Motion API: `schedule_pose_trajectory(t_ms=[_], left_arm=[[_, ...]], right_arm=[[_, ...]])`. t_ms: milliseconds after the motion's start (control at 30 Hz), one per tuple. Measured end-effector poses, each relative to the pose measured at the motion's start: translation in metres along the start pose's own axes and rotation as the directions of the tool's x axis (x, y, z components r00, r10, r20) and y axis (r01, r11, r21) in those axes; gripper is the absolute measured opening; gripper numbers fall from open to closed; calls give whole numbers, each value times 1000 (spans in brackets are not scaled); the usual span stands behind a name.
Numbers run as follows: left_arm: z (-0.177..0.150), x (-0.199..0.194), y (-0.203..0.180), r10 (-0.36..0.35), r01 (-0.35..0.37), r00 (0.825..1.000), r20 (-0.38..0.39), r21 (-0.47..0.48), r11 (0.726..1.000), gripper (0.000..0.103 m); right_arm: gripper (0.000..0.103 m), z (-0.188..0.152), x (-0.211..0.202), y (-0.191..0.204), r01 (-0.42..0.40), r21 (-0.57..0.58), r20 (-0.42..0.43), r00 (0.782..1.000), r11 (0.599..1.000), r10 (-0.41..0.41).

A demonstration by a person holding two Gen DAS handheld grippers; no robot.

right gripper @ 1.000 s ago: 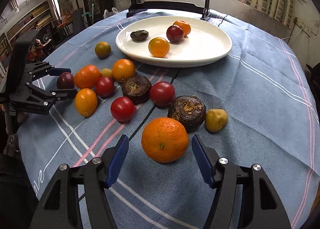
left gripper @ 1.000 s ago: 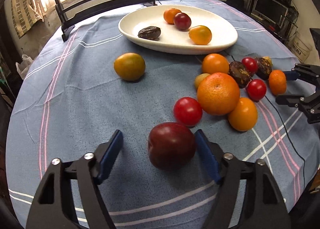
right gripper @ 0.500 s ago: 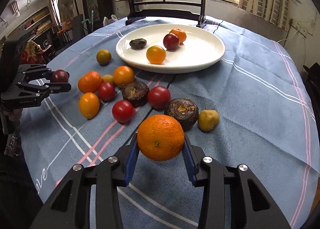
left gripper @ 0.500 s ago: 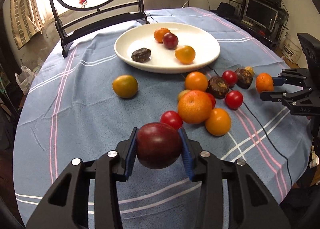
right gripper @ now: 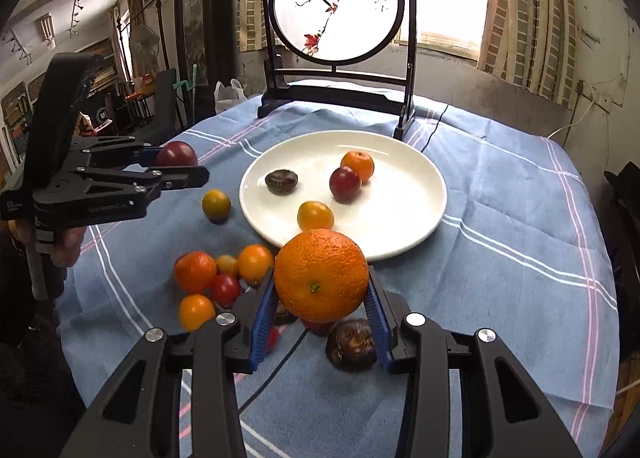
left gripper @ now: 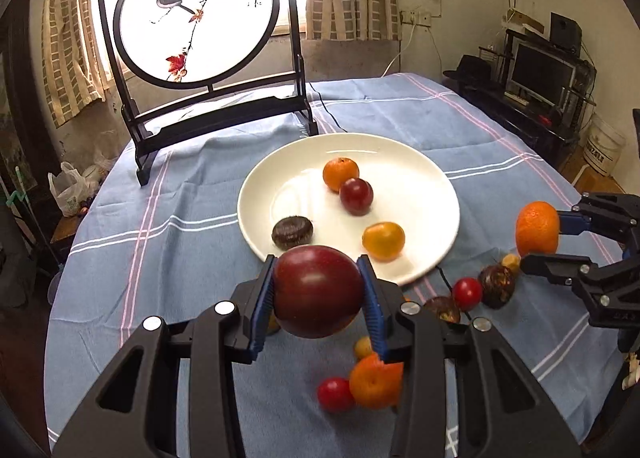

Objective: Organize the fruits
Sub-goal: 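Grasp a dark red plum with the left gripper while the right grasps a large orange, then lower the plum and orange onto the plate and open both grippers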

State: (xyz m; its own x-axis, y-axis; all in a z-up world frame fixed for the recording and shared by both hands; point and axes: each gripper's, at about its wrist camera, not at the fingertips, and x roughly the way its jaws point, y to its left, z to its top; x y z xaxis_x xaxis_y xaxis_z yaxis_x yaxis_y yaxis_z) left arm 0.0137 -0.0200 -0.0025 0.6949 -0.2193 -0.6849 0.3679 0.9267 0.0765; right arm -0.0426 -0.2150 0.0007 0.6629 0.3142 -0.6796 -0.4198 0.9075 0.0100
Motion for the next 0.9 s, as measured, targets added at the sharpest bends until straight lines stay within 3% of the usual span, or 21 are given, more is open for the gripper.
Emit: schedule_pose_trajectory(t_ms=[367,900], left_arm=[[45,51,4,57,-57,998,6,-2,998,39],[53,115,18,77,-80,993,-91,-30,996,39]], right_arm=[[42,46,38,-26,17,10,10,1000,1000,-17],[43,69,108,-46,25,43,-78,997,999,-22]])
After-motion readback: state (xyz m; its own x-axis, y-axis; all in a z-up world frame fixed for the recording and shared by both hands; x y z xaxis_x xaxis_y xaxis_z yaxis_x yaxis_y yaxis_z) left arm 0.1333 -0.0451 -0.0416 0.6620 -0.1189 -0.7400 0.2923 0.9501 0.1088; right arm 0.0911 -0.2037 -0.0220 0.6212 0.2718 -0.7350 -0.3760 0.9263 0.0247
